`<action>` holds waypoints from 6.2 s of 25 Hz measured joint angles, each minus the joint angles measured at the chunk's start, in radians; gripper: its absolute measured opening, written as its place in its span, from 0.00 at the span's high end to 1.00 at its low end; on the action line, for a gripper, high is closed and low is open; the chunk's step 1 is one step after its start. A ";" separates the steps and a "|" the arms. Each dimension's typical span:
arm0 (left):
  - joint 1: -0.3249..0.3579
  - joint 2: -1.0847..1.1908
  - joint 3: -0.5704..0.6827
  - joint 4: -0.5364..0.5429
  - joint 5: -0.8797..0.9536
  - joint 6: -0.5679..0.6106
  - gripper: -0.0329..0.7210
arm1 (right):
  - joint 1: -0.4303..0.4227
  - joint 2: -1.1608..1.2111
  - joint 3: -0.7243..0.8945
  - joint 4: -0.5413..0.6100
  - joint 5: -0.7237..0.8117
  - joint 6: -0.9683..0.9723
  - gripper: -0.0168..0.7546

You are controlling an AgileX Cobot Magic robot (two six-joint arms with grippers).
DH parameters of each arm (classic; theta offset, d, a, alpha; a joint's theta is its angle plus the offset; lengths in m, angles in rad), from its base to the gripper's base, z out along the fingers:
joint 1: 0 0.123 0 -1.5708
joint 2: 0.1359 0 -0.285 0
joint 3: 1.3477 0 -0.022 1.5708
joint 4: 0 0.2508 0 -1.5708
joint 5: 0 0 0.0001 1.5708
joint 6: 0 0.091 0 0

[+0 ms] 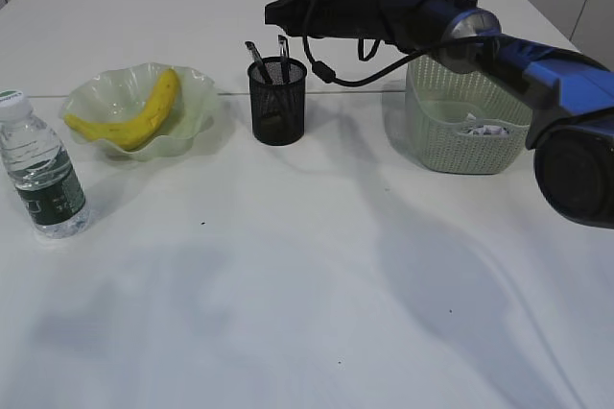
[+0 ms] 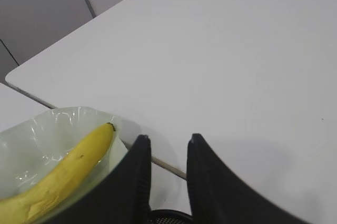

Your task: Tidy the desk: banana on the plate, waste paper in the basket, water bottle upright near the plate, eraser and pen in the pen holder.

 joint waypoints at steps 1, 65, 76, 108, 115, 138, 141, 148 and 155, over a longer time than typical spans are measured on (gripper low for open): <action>0.000 0.000 0.000 0.000 0.000 0.000 0.64 | 0.000 -0.002 0.000 0.000 0.000 0.000 0.75; 0.000 0.000 0.000 -0.147 -0.051 -0.022 0.64 | -0.039 -0.870 0.967 -1.160 0.795 1.014 0.73; 0.000 0.000 0.000 -0.126 -0.042 -0.022 0.64 | -0.039 -1.227 1.434 -1.186 0.636 1.012 0.73; 0.000 -0.632 0.000 0.066 0.396 -0.078 0.64 | -0.039 -2.376 1.569 -1.249 0.824 1.124 0.73; 0.000 -0.664 0.000 0.138 0.406 -0.078 0.64 | -0.039 -2.526 1.641 -1.049 0.827 1.124 0.73; 0.000 -0.666 0.139 0.175 0.395 -0.063 0.24 | -0.039 -2.686 1.992 -1.135 0.818 1.099 0.57; 0.000 -0.666 0.154 0.175 0.339 -0.063 0.23 | -0.039 -2.686 2.007 -1.135 0.772 1.099 0.57; 0.000 -0.666 0.186 0.171 0.260 -0.059 0.23 | -0.039 -2.686 2.035 -1.136 0.714 1.097 0.56; 0.000 -0.666 0.186 0.171 0.258 -0.057 0.23 | -0.039 -2.686 2.037 -1.137 0.714 1.097 0.56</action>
